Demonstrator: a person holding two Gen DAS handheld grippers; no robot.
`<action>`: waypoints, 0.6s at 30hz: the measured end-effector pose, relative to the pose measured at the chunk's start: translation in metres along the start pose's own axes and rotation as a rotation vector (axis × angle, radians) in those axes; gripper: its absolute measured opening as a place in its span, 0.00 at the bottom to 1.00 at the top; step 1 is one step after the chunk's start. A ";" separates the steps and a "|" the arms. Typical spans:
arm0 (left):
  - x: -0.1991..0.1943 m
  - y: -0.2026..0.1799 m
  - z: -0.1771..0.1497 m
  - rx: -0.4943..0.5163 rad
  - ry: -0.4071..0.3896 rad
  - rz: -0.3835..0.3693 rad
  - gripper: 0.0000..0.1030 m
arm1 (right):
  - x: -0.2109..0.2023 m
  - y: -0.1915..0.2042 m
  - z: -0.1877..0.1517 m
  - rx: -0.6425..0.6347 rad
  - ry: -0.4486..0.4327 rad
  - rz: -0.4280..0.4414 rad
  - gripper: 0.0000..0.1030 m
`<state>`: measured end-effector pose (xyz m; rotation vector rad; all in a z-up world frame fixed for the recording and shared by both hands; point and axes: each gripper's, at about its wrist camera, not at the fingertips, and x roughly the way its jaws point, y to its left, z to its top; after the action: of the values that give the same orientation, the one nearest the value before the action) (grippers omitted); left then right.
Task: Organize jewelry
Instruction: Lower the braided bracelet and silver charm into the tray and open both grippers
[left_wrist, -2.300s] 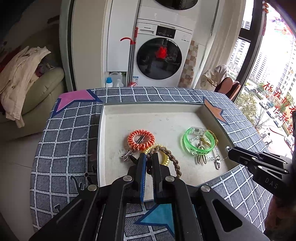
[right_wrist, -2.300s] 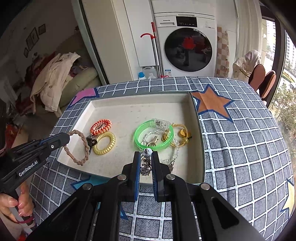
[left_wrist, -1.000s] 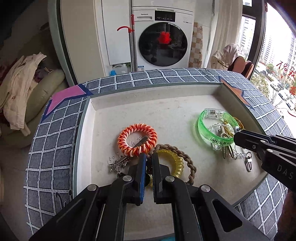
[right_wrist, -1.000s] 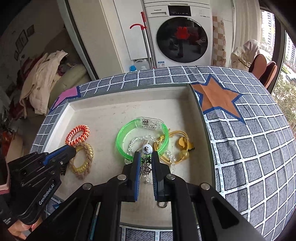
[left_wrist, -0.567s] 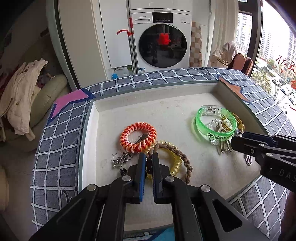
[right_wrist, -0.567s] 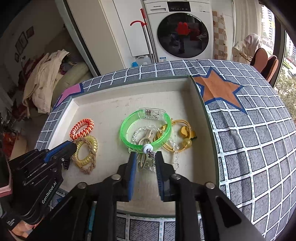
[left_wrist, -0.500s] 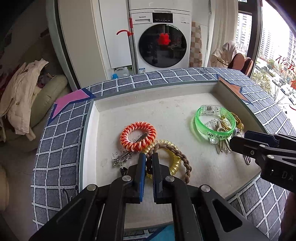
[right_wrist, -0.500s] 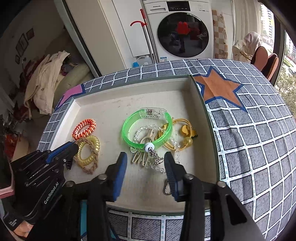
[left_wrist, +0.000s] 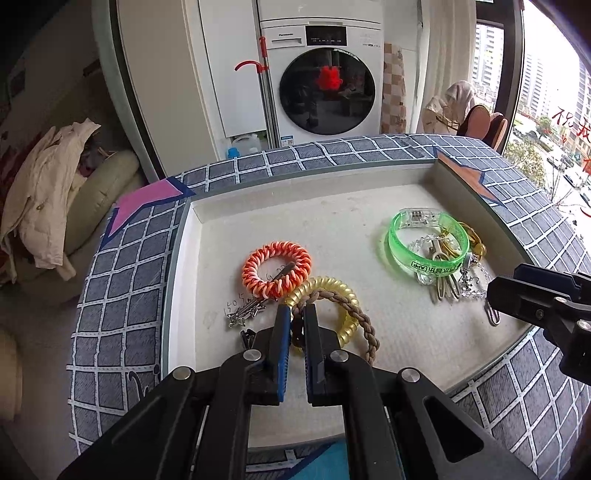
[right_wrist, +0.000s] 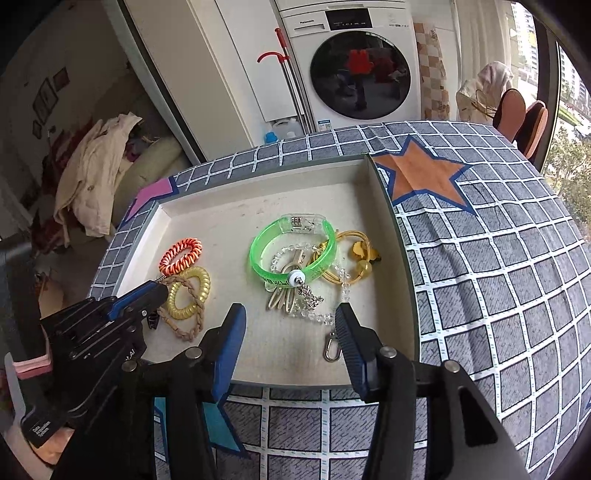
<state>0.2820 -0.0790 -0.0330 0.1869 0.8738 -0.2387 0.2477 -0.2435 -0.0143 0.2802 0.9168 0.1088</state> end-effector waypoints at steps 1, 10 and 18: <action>0.001 -0.001 0.000 0.004 0.000 0.004 0.25 | 0.000 -0.001 0.001 0.001 0.001 -0.002 0.53; 0.005 -0.004 -0.001 0.026 0.003 0.032 0.26 | 0.000 -0.006 0.000 0.022 -0.007 -0.019 0.53; -0.001 -0.009 0.002 0.055 -0.025 0.076 0.26 | -0.012 -0.013 0.002 0.043 -0.046 -0.034 0.53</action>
<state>0.2802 -0.0883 -0.0322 0.2672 0.8344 -0.1942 0.2421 -0.2585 -0.0078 0.3059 0.8784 0.0505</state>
